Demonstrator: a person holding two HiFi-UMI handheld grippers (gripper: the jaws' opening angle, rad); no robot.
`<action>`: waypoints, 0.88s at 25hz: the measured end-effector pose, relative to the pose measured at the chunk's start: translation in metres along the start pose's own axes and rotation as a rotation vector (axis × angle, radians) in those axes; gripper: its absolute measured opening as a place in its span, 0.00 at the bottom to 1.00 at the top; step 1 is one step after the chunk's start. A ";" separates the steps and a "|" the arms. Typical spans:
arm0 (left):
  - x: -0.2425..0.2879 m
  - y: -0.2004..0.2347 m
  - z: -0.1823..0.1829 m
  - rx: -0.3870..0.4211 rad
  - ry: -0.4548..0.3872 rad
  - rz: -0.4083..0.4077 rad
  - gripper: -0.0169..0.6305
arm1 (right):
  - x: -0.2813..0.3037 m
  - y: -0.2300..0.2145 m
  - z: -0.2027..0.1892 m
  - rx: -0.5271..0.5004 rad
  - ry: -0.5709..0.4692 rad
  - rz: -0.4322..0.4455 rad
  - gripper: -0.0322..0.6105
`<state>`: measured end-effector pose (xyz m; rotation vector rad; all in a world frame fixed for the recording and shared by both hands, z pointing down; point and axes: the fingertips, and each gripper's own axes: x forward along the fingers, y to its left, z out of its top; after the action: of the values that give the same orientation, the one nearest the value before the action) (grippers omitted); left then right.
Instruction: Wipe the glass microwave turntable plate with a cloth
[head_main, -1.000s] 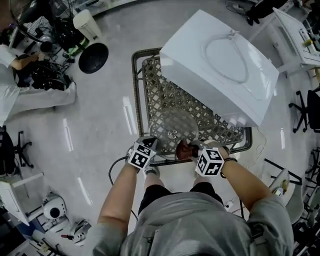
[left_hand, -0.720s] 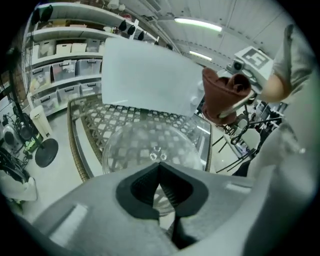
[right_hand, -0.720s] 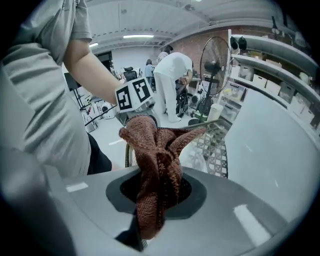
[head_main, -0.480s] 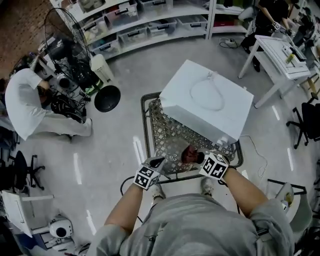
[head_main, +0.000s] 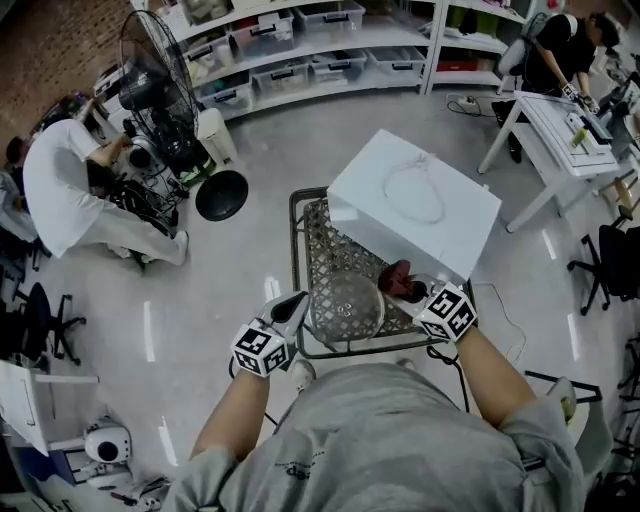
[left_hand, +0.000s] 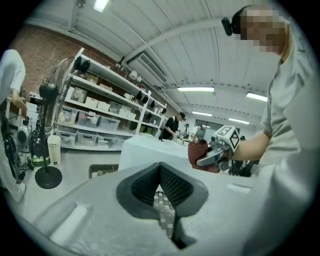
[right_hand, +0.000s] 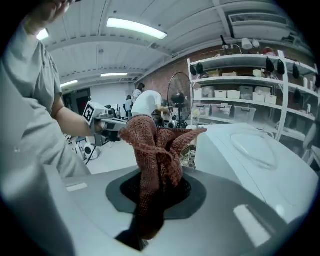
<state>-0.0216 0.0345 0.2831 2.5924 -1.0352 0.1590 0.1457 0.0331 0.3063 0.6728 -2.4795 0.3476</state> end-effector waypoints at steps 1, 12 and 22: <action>-0.004 0.000 0.005 -0.009 -0.025 0.004 0.02 | -0.002 -0.001 0.004 0.025 -0.022 0.002 0.17; -0.032 0.004 0.037 -0.087 -0.172 0.042 0.02 | -0.019 -0.008 0.036 0.079 -0.209 -0.067 0.17; -0.037 0.003 0.040 -0.089 -0.177 0.049 0.02 | -0.013 -0.003 0.035 0.070 -0.198 -0.068 0.17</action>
<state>-0.0518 0.0421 0.2385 2.5374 -1.1397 -0.1047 0.1415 0.0225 0.2706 0.8556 -2.6325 0.3591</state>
